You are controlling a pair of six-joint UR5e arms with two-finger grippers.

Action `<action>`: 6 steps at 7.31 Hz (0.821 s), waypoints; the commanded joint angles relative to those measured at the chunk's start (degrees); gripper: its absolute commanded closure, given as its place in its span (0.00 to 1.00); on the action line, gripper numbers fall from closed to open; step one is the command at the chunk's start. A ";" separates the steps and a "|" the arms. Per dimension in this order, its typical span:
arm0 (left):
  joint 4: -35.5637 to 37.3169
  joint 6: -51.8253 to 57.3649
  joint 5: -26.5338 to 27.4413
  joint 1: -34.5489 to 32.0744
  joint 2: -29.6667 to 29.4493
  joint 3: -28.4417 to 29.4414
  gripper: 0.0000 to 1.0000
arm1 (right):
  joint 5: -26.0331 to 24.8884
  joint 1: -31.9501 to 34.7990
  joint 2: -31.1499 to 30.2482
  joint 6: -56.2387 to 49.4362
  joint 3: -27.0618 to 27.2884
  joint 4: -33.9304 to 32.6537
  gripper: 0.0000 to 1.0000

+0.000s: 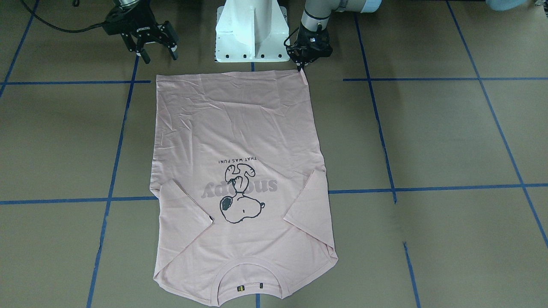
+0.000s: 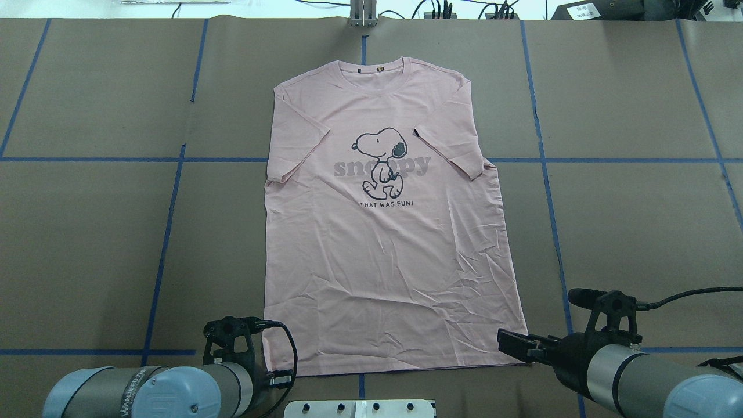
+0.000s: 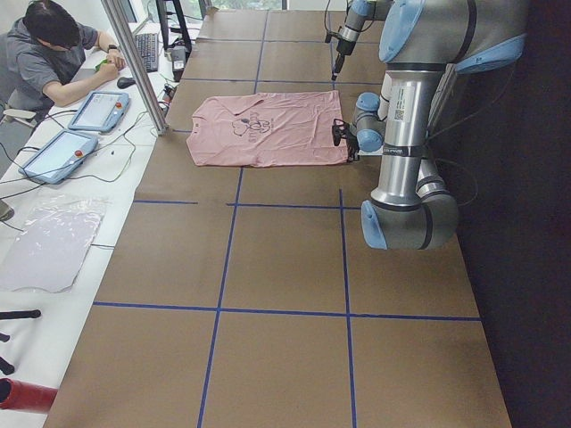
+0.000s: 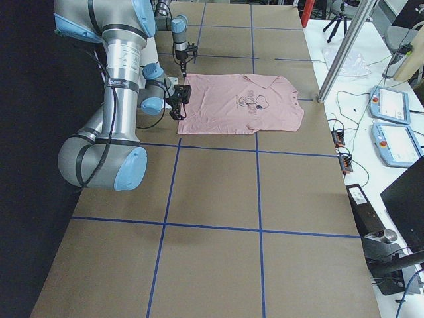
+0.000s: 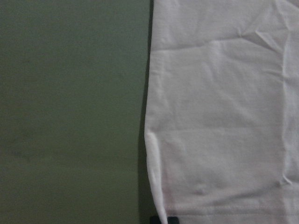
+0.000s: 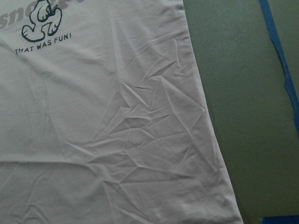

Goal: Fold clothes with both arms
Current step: 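Grasp the hem corners with both grippers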

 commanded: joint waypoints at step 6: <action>0.03 0.02 1.94 -0.62 -0.01 -0.63 1.00 | -0.79 -1.14 -1.34 3.52 -6.21 -0.72 0.37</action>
